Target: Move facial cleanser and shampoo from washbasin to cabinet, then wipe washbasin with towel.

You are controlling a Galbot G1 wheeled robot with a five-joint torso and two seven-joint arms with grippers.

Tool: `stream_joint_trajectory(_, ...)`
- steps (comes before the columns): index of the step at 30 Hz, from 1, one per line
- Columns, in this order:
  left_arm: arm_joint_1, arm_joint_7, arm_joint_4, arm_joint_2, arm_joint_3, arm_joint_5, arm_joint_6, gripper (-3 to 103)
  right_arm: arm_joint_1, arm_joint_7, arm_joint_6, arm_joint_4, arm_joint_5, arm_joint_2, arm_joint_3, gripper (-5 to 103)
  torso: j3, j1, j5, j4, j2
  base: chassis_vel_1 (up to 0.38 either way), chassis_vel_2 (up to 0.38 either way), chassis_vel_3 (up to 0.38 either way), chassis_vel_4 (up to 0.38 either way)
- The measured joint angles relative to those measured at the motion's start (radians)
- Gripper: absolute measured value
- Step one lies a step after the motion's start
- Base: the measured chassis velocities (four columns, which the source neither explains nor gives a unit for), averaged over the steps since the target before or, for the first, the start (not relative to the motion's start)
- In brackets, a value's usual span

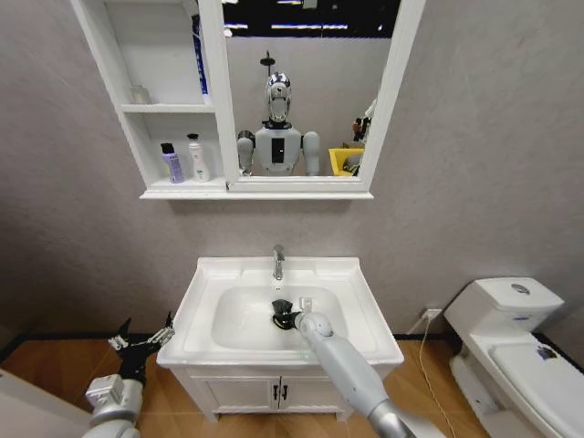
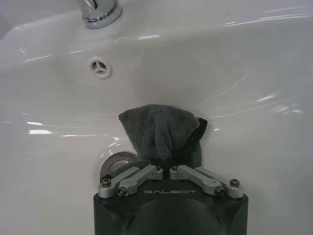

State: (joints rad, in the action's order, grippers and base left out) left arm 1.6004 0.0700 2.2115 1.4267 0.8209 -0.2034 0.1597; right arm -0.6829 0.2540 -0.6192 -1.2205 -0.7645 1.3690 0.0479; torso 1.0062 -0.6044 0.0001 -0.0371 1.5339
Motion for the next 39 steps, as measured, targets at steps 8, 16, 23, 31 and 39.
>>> stream_joint_trajectory(8, 0.0, 0.0, 0.0, 0.0, 0.0, 0.0, 0.0, 100, -0.064, 0.05, -0.014, -0.126, 0.012, -0.065, 0.06, 2, 0.0, 0.0, 0.0002, 0.0, 0.0, 0.0, 0.0, 0.0, 0.0)
stream_joint_trajectory(16, 0.0, 0.0, 0.0, 0.0, 0.0, 0.0, 0.0, 100, -0.111, 0.081, 0.024, -0.196, 0.098, -0.105, 0.139, 2, 0.0, 0.0, 0.0002, -0.0006, 0.0, 0.0, 0.0, 0.0, 0.0)
stream_joint_trajectory(23, 0.0, 0.0, 0.0, 0.0, 0.0, 0.0, 0.0, 100, -0.153, 0.017, 0.204, -0.285, 0.277, -0.129, 0.19, 2, 0.0, 0.0, -0.0002, 0.0003, 0.0, 0.0, 0.0, 0.0, 0.0)
stream_joint_trajectory(31, 0.0, 0.0, 0.0, 0.0, 0.0, 0.0, 0.0, 100, -0.139, -0.035, 0.326, -0.318, 0.403, -0.138, 0.238, 2, 0.0, 0.0, 0.0, -0.0003, 0.0, 0.0, 0.0, 0.0, 0.0)
stream_joint_trajectory(39, 0.0, 0.0, 0.0, 0.0, 0.0, 0.0, 0.0, 100, -0.089, -0.189, 0.295, -0.216, 0.338, -0.222, 0.311, 0, 0.0, 0.0, 0.0, 0.0003, 0.0, 0.0, 0.0, 0.0, 0.0)
